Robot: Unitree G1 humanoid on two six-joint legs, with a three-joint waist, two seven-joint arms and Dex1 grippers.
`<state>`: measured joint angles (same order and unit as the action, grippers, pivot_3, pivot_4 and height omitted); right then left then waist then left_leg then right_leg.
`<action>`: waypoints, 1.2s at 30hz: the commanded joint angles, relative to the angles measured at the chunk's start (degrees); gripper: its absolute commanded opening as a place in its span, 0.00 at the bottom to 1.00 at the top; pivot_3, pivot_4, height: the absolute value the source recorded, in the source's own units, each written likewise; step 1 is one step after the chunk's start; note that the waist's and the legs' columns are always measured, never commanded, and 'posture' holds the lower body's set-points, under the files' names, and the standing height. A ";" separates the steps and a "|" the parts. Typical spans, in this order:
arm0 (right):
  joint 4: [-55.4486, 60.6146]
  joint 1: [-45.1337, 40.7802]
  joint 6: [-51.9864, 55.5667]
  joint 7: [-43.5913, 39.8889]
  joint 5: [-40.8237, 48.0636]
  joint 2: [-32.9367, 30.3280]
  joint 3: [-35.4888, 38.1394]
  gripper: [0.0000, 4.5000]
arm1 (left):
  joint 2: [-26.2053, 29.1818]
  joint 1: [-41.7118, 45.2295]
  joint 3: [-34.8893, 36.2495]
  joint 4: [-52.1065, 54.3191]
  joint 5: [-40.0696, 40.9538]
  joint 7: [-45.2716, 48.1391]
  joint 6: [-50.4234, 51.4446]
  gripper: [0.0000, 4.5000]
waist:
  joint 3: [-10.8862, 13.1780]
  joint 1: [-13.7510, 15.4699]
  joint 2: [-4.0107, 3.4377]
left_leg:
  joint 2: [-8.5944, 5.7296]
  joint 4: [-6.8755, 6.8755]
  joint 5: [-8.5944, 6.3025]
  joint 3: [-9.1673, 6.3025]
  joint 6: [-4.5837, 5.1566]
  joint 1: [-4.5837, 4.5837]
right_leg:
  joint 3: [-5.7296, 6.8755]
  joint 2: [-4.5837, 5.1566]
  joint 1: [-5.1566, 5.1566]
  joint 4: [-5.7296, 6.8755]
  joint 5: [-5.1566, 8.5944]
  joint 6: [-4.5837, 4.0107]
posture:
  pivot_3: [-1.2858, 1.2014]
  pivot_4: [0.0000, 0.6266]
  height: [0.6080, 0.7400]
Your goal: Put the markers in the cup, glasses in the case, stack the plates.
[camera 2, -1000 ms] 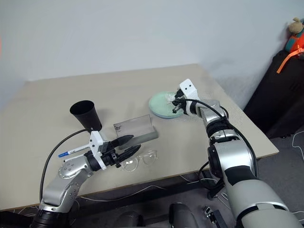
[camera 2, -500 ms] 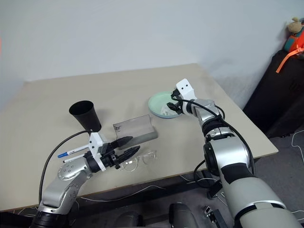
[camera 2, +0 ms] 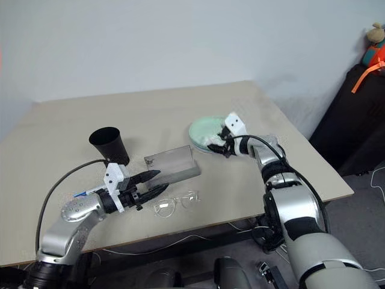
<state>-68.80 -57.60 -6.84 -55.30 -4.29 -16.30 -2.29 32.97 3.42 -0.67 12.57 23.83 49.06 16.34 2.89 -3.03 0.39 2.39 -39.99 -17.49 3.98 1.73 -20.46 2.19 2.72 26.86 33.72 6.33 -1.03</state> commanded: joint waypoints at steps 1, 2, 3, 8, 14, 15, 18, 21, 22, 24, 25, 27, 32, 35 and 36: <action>5.78 1.00 -1.77 -3.22 1.60 -1.39 0.11 0.77 | 2.91 3.21 0.60 0.12 1.64 4.01 2.21 0.59 | 0.01 -0.04 -0.01 | -0.01 0.00 0.00 0.03 0.00 0.01 | -0.03 0.01 0.00 -0.01 0.00 0.00 | 0.52 0.00 0.85; 7.29 2.25 -1.64 -4.42 2.21 -1.65 0.24 0.77 | 4.41 4.66 0.02 -0.35 1.50 5.53 3.66 0.59 | 0.01 -0.04 0.03 | -0.01 0.00 0.00 0.05 0.00 0.00 | -0.05 0.01 0.01 -0.01 0.00 0.00 | 0.52 0.00 0.85; 8.55 3.19 -1.44 -5.26 2.65 -1.84 0.32 0.77 | 5.45 5.71 -0.39 -0.69 1.42 6.62 4.72 0.59 | 0.01 -0.05 0.04 | -0.01 0.00 0.00 0.03 0.00 0.00 | -0.04 0.01 0.02 0.00 0.00 0.00 | 0.52 0.00 0.85; 17.45 9.80 0.11 -9.88 4.54 -2.84 -0.58 0.77 | 10.64 13.00 -5.94 -4.14 -1.43 15.15 6.49 0.59 | 0.01 0.05 0.02 | 0.01 0.01 0.00 0.01 0.00 0.02 | -0.02 -0.04 0.00 0.03 0.00 0.00 | 0.52 0.00 0.85; 25.99 16.08 2.21 -11.17 6.66 -2.61 -1.17 0.77 | 11.80 23.57 -12.92 -12.98 -6.48 24.87 4.04 0.59 | 0.01 0.06 0.04 | -0.03 -0.01 0.00 0.03 0.00 0.00 | -0.07 -0.04 0.00 0.00 0.00 0.00 | 0.52 0.00 0.85; 26.99 16.68 2.69 -10.64 6.90 -2.45 -1.10 0.77 | 11.40 25.01 -13.55 -14.15 -6.73 25.95 4.15 0.59 | 0.01 0.03 0.05 | -0.03 -0.01 0.00 0.04 0.00 0.00 | -0.07 -0.04 0.01 0.00 0.00 0.00 | 0.52 0.00 0.85; 28.89 17.67 3.75 -9.77 7.37 -2.39 -1.19 0.77 | 10.71 27.07 -14.40 -16.09 -7.40 27.62 4.01 0.59 | 0.02 -0.07 0.04 | -0.03 -0.01 0.00 0.09 0.00 -0.01 | -0.11 -0.04 0.02 0.01 0.00 0.00 | 0.52 0.00 0.85; 29.75 17.99 4.39 -9.51 7.60 -2.53 -1.42 0.77 | 10.38 27.33 -14.26 -16.63 -7.85 28.22 3.83 0.59 | 0.02 -0.03 0.05 | -0.02 -0.01 0.00 0.08 0.00 0.00 | -0.12 -0.05 0.02 0.03 0.00 -0.01 | 0.52 0.00 0.85; 29.93 18.06 4.54 -9.43 7.70 -2.59 -1.52 0.77 | 10.30 27.35 -14.19 -16.72 -7.96 28.35 3.79 0.59 | 0.02 0.02 0.05 | -0.01 -0.01 0.00 0.06 0.00 0.01 | -0.12 -0.06 0.02 0.04 0.00 -0.01 | 0.52 0.00 0.85; 31.79 20.67 4.46 -7.03 8.53 -1.68 -0.79 0.77 | 8.59 33.53 -18.33 -20.69 -8.84 34.71 5.05 0.59 | -0.01 0.34 0.14 | -0.02 -0.01 0.00 0.05 0.00 0.03 | -0.12 -0.07 0.02 0.04 0.00 -0.01 | 0.52 0.00 0.85; 32.76 21.77 4.56 -5.95 8.86 -1.26 -0.53 0.77 | 7.96 35.85 -20.03 -22.22 -9.20 37.25 5.66 0.59 | -0.03 0.51 0.24 | -0.04 -0.04 0.01 -0.02 0.00 0.01 | -0.10 -0.07 -0.01 0.04 0.00 -0.01 | 0.52 0.00 0.85; 35.27 24.07 4.99 -3.87 9.62 -0.40 0.03 0.77 | 6.62 39.22 -23.54 -25.83 -11.63 41.00 4.70 0.59 | -0.03 0.44 0.25 | -0.09 -0.13 0.05 -0.14 0.04 -0.09 | -0.16 -0.12 -0.07 0.02 0.01 -0.01 | 0.52 0.00 0.85; 38.51 26.22 6.27 -2.26 10.68 -0.36 -0.07 0.77 | 4.86 41.91 -25.45 -29.89 -13.49 43.41 3.43 0.59 | 0.01 -0.25 0.25 | -0.40 -0.11 -0.08 0.11 0.30 -0.08 | -1.05 -0.15 -0.06 0.04 0.01 0.00 | 0.52 0.00 0.85; 39.10 26.44 6.69 -1.90 11.00 -0.58 -0.41 0.77 | 4.75 42.14 -25.63 -30.43 -13.54 43.44 3.08 0.59 | 0.03 -0.54 0.36 | -0.42 -0.13 -0.07 0.11 0.40 -0.06 | -1.33 -0.26 -0.05 0.01 0.02 0.01 | 0.52 0.00 0.85; 39.23 26.48 6.79 -1.81 11.10 -0.64 -0.50 0.77 | 4.73 42.17 -25.65 -30.51 -13.55 43.44 3.02 0.59 | 0.03 -0.54 0.36 | -0.43 -0.16 -0.06 0.11 0.43 -0.03 | -1.35 -0.30 -0.05 0.01 0.02 0.01 | 0.52 0.00 0.85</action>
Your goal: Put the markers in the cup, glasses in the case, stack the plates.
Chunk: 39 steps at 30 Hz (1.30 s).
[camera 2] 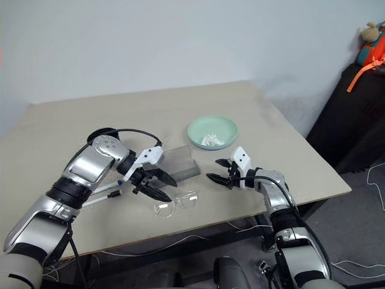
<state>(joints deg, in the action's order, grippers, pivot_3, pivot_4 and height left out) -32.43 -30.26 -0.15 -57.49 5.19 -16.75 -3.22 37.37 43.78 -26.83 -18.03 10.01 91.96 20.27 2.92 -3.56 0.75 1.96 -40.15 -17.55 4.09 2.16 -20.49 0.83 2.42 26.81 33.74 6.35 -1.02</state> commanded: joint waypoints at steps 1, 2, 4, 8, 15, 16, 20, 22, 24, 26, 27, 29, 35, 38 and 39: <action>2.98 -0.82 0.17 0.47 1.73 -0.25 0.34 0.77 | 0.33 1.84 0.49 0.02 0.27 0.54 -0.97 0.59 | 0.00 -0.01 0.00 | -0.01 -0.03 0.01 0.01 0.02 0.02 | -0.09 -0.08 0.00 0.00 0.00 0.00 | 0.52 0.00 0.85; 3.07 -0.79 0.24 0.54 1.82 -0.30 0.25 0.77 | 0.32 1.86 0.48 -0.03 0.28 0.54 -1.02 0.59 | 0.00 -0.01 0.01 | -0.01 -0.05 0.02 0.01 0.03 0.00 | -0.15 -0.15 0.00 0.00 0.00 0.00 | 0.52 0.00 0.85; 3.17 -0.75 0.32 0.62 1.92 -0.37 0.15 0.77 | 0.32 1.88 0.46 -0.10 0.30 0.54 -1.09 0.59 | 0.00 0.01 0.01 | -0.01 -0.06 0.02 -0.04 0.03 -0.02 | -0.18 -0.19 0.00 0.01 0.00 0.00 | 0.52 0.00 0.85; 4.43 0.26 0.58 1.20 2.16 -0.37 0.24 0.77 | -0.22 2.71 -0.38 -0.75 0.69 0.54 -0.79 0.59 | 0.00 0.01 0.02 | -0.01 -0.05 0.02 -0.10 0.03 -0.05 | -0.27 -0.28 0.00 0.02 0.00 0.00 | 0.52 0.00 0.85; 5.14 0.60 1.01 1.57 2.50 -0.57 -0.04 0.77 | -0.20 2.97 -0.73 -1.03 0.92 0.54 -0.86 0.59 | 0.00 -0.09 0.03 | -0.02 -0.06 0.02 -0.07 0.04 -0.05 | -0.71 -0.51 -0.01 0.01 0.00 0.00 | 0.52 0.00 0.85; 5.16 0.61 1.03 1.60 2.54 -0.59 -0.07 0.77 | -0.20 2.97 -0.73 -1.03 0.92 0.54 -0.86 0.59 | 0.00 -0.18 0.03 | -0.02 -0.06 0.03 -0.05 0.04 -0.05 | -0.77 -0.53 -0.01 0.01 0.00 0.00 | 0.52 0.00 0.85; 5.26 0.64 1.11 1.66 2.61 -0.64 -0.13 0.77 | -0.20 2.98 -0.74 -1.04 0.92 0.54 -0.87 0.59 | 0.00 -0.43 0.03 | -0.04 -0.06 0.06 -0.04 0.09 -0.04 | -0.86 -0.55 -0.02 0.02 0.00 0.00 | 0.52 0.00 0.85; 5.27 0.64 1.12 1.67 2.62 -0.64 -0.15 0.77 | -0.20 2.98 -0.74 -1.04 0.93 0.54 -0.87 0.59 | 0.00 -0.46 0.03 | -0.05 -0.06 0.06 -0.03 0.10 -0.04 | -0.89 -0.55 -0.02 0.02 0.00 0.00 | 0.52 0.00 0.85; 5.28 0.64 1.13 1.68 2.63 -0.65 -0.16 0.77 | -0.20 2.98 -0.74 -1.04 0.93 0.54 -0.87 0.59 | 0.00 -0.46 0.03 | -0.06 -0.06 0.06 -0.03 0.11 -0.03 | -0.92 -0.55 -0.02 0.02 0.00 0.01 | 0.52 0.00 0.85; 5.28 0.64 1.13 1.69 2.64 -0.66 -0.17 0.77 | -0.20 2.98 -0.74 -1.04 0.93 0.54 -0.87 0.59 | 0.00 -0.46 0.04 | -0.08 -0.06 0.06 -0.03 0.11 -0.03 | -0.95 -0.57 -0.02 0.02 0.00 0.01 | 0.52 0.00 0.85; 5.84 1.38 1.05 2.21 2.57 -0.74 0.00 0.77 | -2.23 3.12 -2.41 -3.19 -1.66 -0.58 -0.81 0.59 | -0.01 -0.46 0.04 | -0.09 -0.06 0.07 -0.03 0.11 -0.03 | -0.98 -0.57 -0.02 0.02 0.00 0.01 | 0.52 0.00 0.85; 6.59 2.34 1.00 2.90 2.50 -0.88 0.16 0.77 | -4.87 3.37 -4.51 -6.15 -5.13 -1.97 -0.87 0.59 | -0.02 -0.28 0.04 | -0.14 -0.06 0.07 -0.05 0.11 -0.04 | -1.04 -0.58 -0.10 0.02 0.01 0.01 | 0.52 0.00 0.85; 7.26 2.73 1.37 3.46 2.65 -1.01 -0.14 0.77 | -6.68 3.88 -4.31 -8.84 -7.82 -1.79 -1.82 0.59 | 0.04 -0.69 0.16 | -0.32 -0.06 0.11 -0.04 0.28 -0.05 | -1.54 -0.63 -0.25 0.00 0.06 0.11 | 0.52 0.00 0.85; 7.33 2.76 1.41 3.53 2.71 -1.06 -0.21 0.77 | -6.90 3.86 -4.01 -9.05 -8.24 -1.58 -1.96 0.59 | 0.04 -0.64 0.16 | -0.32 -0.06 0.11 -0.04 0.30 0.00 | -1.59 -0.66 -0.27 0.02 0.06 0.11 | 0.52 0.00 0.85; 7.34 2.77 1.41 3.54 2.72 -1.07 -0.23 0.77 | -6.95 3.85 -3.95 -9.10 -8.33 -1.53 -1.99 0.59 | 0.04 -0.63 0.16 | -0.32 -0.06 0.13 -0.03 0.34 0.00 | -1.60 -0.66 -0.27 0.03 0.06 0.11 | 0.52 0.00 0.85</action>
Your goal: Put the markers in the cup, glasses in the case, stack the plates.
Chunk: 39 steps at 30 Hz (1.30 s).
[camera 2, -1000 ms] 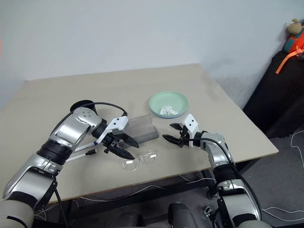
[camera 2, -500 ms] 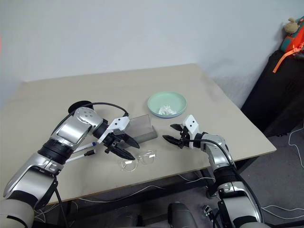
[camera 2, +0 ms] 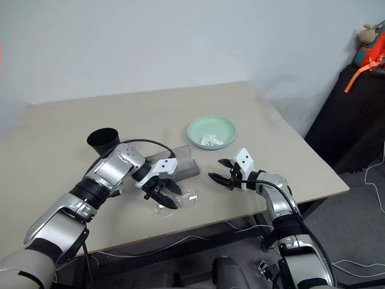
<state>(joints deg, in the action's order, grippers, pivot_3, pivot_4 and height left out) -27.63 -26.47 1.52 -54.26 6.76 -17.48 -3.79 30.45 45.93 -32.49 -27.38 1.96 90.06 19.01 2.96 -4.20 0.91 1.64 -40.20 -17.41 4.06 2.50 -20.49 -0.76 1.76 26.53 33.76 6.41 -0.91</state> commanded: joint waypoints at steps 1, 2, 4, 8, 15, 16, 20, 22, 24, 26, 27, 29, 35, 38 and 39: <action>2.54 -1.02 -0.25 0.33 1.17 -0.36 0.32 0.77 | -0.07 1.69 1.77 0.21 -0.36 0.41 -0.75 0.59 | 0.00 0.02 0.00 | 0.00 0.00 0.02 0.00 0.02 0.00 | 0.00 0.00 0.00 0.00 0.00 0.00 | 0.52 0.00 0.85; 2.32 -1.16 -0.32 0.37 1.15 -0.28 0.22 0.77 | -0.21 1.75 1.70 -0.06 -0.67 0.14 -0.77 0.59 | 0.00 0.02 0.00 | 0.00 0.00 0.02 0.00 0.04 0.00 | 0.00 0.00 0.00 0.00 0.00 0.00 | 0.52 0.00 0.85; 1.82 -1.34 -0.54 0.41 1.07 -0.16 0.03 0.77 | -0.27 1.83 1.53 -0.40 -1.34 -0.26 -0.75 0.59 | 0.00 0.03 0.00 | 0.00 0.00 0.03 0.00 0.04 -0.01 | 0.00 0.00 -0.01 0.00 0.00 0.00 | 0.52 0.00 0.85; 1.43 -1.44 -0.73 0.52 1.04 -0.03 -0.15 0.77 | -0.21 1.64 1.69 -0.49 -2.03 -0.34 -0.76 0.59 | 0.00 0.02 0.01 | -0.01 0.00 0.03 0.00 0.05 -0.01 | -0.03 0.00 0.00 0.00 0.00 0.00 | 0.52 0.00 0.85; 1.52 -1.30 -0.78 0.73 1.00 -0.02 -0.17 0.77 | -0.61 1.57 2.02 -0.70 -2.27 -0.40 -0.47 0.46 | -0.01 0.03 0.01 | -0.04 0.00 0.03 0.01 0.05 -0.03 | -0.04 0.00 -0.01 0.00 0.00 0.00 | 0.52 0.00 0.85; 1.53 -1.29 -0.77 0.74 1.00 -0.03 -0.17 0.77 | -0.67 1.61 2.06 -0.76 -2.27 -0.40 -0.46 0.39 | -0.01 0.03 0.01 | -0.04 0.00 0.03 0.01 0.05 -0.03 | -0.04 0.00 -0.01 0.00 0.00 0.00 | 0.52 0.00 0.85; 1.50 -1.29 -0.78 0.76 1.00 -0.05 -0.17 0.77 | -0.82 1.61 2.26 -0.85 -2.45 -0.32 -0.47 0.08 | -0.02 0.03 0.01 | -0.04 -0.01 0.03 0.00 0.05 -0.02 | -0.05 0.00 -0.03 0.00 0.00 0.00 | 0.52 0.00 0.85; 1.50 -1.29 -0.78 0.76 1.01 -0.05 -0.18 0.77 | -0.92 1.55 2.47 -0.86 -2.64 -0.22 -0.48 0.00 | -0.02 0.03 0.00 | -0.04 -0.01 0.03 0.00 0.05 0.01 | -0.05 0.00 -0.06 0.01 0.00 0.00 | 0.52 0.00 0.85; 1.31 -1.26 -0.81 0.78 0.93 -0.11 -0.21 0.77 | -1.32 1.71 3.15 -1.01 -2.41 -0.35 -0.66 0.00 | -0.02 0.03 0.01 | -0.04 -0.01 0.04 0.00 0.06 0.03 | -0.05 0.00 -0.08 0.01 0.00 0.00 | 0.52 0.00 0.85; 1.25 -1.26 -0.79 0.80 0.91 -0.16 -0.23 0.77 | -1.49 1.80 3.50 -1.02 -2.28 -0.45 -0.73 0.00 | -0.02 0.03 0.01 | -0.04 -0.01 0.04 0.00 0.07 0.03 | -0.06 0.00 -0.08 0.01 0.00 0.00 | 0.52 0.00 0.85; 1.28 -1.26 -0.77 0.80 0.93 -0.18 -0.24 0.77 | -1.49 1.80 3.56 -0.98 -2.28 -0.42 -0.68 0.00 | -0.02 0.03 0.01 | -0.05 -0.02 0.04 0.00 0.07 0.03 | -0.07 0.00 -0.08 0.01 0.00 0.00 | 0.52 0.00 0.85; 1.30 -1.27 -0.76 0.82 0.96 -0.21 -0.26 0.77 | -1.51 1.81 3.62 -0.96 -2.30 -0.35 -0.61 0.00 | -0.02 0.04 0.01 | -0.05 -0.03 0.04 0.00 0.07 0.01 | -0.07 0.00 -0.08 0.01 0.00 0.00 | 0.52 0.00 0.85; 0.81 -1.65 -1.02 0.91 0.86 -0.22 -0.40 0.77 | -1.43 1.94 4.94 -0.18 -0.95 0.09 0.50 0.00 | -0.02 0.04 0.01 | -0.07 -0.03 0.04 0.00 0.07 0.01 | -0.08 0.00 -0.08 0.01 0.00 0.00 | 0.52 0.00 0.85; 0.71 -1.69 -1.13 0.90 0.83 -0.28 -0.41 0.77 | -1.57 1.94 5.83 0.33 -0.26 0.08 0.95 0.00 | -0.02 0.04 0.01 | -0.07 -0.03 0.04 0.00 0.07 0.00 | -0.08 0.00 -0.07 0.01 0.00 0.00 | 0.52 0.00 0.85; 0.69 -1.70 -1.15 0.90 0.83 -0.31 -0.40 0.77 | -1.62 1.91 6.18 0.56 0.02 0.14 1.08 0.00 | -0.02 0.04 0.01 | -0.06 -0.03 0.04 0.00 0.07 0.01 | -0.08 0.00 -0.07 0.01 0.00 0.00 | 0.52 0.00 0.85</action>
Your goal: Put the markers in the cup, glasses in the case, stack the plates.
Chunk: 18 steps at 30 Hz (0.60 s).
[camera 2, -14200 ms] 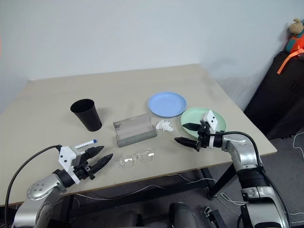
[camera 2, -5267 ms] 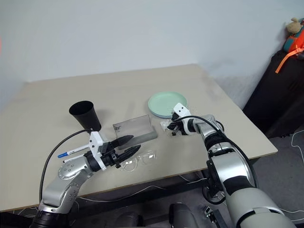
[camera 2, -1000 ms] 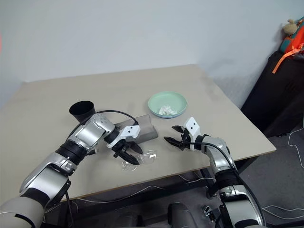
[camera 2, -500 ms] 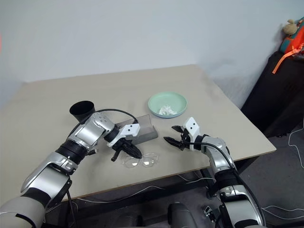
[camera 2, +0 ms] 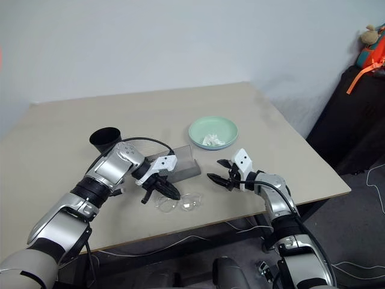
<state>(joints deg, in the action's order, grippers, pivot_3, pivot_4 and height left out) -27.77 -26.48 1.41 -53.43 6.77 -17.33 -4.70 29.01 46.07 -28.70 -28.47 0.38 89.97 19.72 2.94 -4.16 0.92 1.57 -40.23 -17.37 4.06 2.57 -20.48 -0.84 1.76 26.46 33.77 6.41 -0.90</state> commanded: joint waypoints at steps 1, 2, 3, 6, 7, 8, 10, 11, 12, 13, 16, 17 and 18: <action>0.81 -1.73 -1.03 0.07 0.83 -0.48 0.54 0.77 | -0.25 1.86 3.01 2.03 2.12 0.21 0.82 0.00 | 0.00 0.00 0.00 | 0.00 0.00 0.00 0.00 0.00 0.00 | 0.00 0.00 0.00 0.00 0.00 0.00 | 0.52 0.00 0.85; 0.81 -1.76 -1.02 0.08 0.84 -0.50 0.55 0.77 | -0.29 1.93 3.45 2.30 2.47 0.19 1.15 0.00 | 0.00 0.00 0.00 | 0.00 0.00 0.00 0.00 0.00 0.00 | 0.00 0.00 0.00 0.00 0.00 0.00 | 0.52 0.00 0.85; 0.78 -1.79 -1.04 0.10 0.83 -0.53 0.57 0.77 | -0.29 2.07 3.95 2.59 2.86 0.15 1.33 0.00 | 0.00 0.00 0.00 | 0.00 0.00 0.00 0.00 0.00 -0.01 | 0.00 0.00 0.00 0.00 0.00 0.00 | 0.52 0.00 0.85; 0.46 -2.05 -1.23 0.49 0.68 -0.66 0.77 0.77 | -0.12 2.41 5.66 4.21 4.40 0.18 2.09 0.00 | 0.00 -0.01 0.00 | 0.00 0.00 0.00 -0.01 0.00 -0.02 | 0.00 0.00 0.01 0.00 0.00 0.01 | 0.52 0.00 0.85; 0.33 -2.15 -1.31 0.65 0.64 -0.70 0.85 0.77 | -0.08 2.43 6.03 4.69 4.80 0.22 2.39 0.00 | 0.00 -0.02 0.00 | 0.00 0.00 0.00 0.00 0.00 -0.02 | 0.00 0.00 0.01 0.00 0.00 0.01 | 0.52 0.00 0.85; 0.23 -2.21 -1.38 0.74 0.62 -0.73 0.88 0.77 | -0.05 2.40 6.23 5.03 5.03 0.23 2.62 0.00 | 0.00 -0.02 0.00 | 0.00 0.00 0.00 0.00 0.00 -0.02 | 0.00 0.00 0.01 0.00 0.00 0.01 | 0.52 0.00 0.85; -0.71 -2.75 -1.70 1.49 0.26 -0.94 1.05 0.77 | 0.00 2.82 7.72 5.97 6.04 -0.25 2.91 0.00 | 0.00 -0.02 0.00 | 0.00 0.00 0.00 0.00 0.00 -0.01 | 0.00 0.00 0.01 0.00 -0.01 0.01 | 0.52 0.00 0.85; -1.41 -3.15 -1.94 2.02 0.01 -1.10 1.17 0.77 | 0.03 3.17 8.75 6.53 6.75 -0.61 3.02 0.00 | 0.00 -0.03 0.01 | 0.00 0.00 0.00 0.00 0.00 0.00 | 0.00 0.00 -0.01 0.01 0.00 0.01 | 0.52 0.00 0.85; -2.12 -3.55 -2.18 2.33 -0.13 -1.23 1.25 0.77 | 0.02 3.89 9.92 6.33 7.18 -1.51 2.50 0.00 | 0.00 -0.03 0.01 | 0.00 0.00 0.00 0.00 0.00 -0.01 | 0.00 0.00 0.01 0.00 0.00 0.00 | 0.52 0.00 0.85; -2.63 -3.83 -2.39 2.49 -0.17 -1.32 1.25 0.77 | 0.01 4.35 10.64 6.12 7.39 -2.13 2.11 0.00 | 0.01 -0.02 0.02 | 0.00 -0.02 0.00 0.00 0.00 -0.01 | 0.00 -0.01 0.01 0.01 0.00 0.00 | 0.52 0.00 0.85; -3.46 -4.31 -2.88 2.42 0.03 -1.48 0.98 0.77 | -0.49 6.62 12.32 2.30 6.07 -6.07 -2.07 0.00 | 0.01 -0.01 0.03 | -0.01 -0.05 0.03 -0.01 0.05 0.06 | 0.00 0.00 0.00 0.00 -0.01 0.01 | 0.52 0.00 0.85; -3.62 -4.39 -3.00 2.43 0.09 -1.51 0.91 0.77 | -0.59 6.96 12.47 1.57 5.90 -6.62 -2.88 0.00 | 0.00 -0.01 0.03 | -0.01 -0.05 0.03 -0.01 0.05 0.05 | 0.00 0.00 -0.03 0.00 -0.01 0.01 | 0.52 0.00 0.85; -3.72 -4.43 -3.09 2.44 0.12 -1.53 0.87 0.77 | -0.65 7.09 12.47 1.17 5.87 -6.77 -3.32 0.00 | 0.00 -0.01 0.03 | -0.01 -0.04 0.03 -0.02 0.05 0.04 | 0.00 0.00 -0.08 -0.01 -0.01 0.02 | 0.52 0.00 0.85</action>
<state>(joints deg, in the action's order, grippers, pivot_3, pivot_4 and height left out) -32.10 -29.24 -0.51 -51.12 6.58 -18.43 -4.56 28.46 52.23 -17.26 -26.87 6.34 84.02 17.80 2.93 -4.17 0.95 1.56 -40.26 -17.34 4.04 2.62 -20.43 -0.85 1.75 26.36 33.76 6.40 -0.89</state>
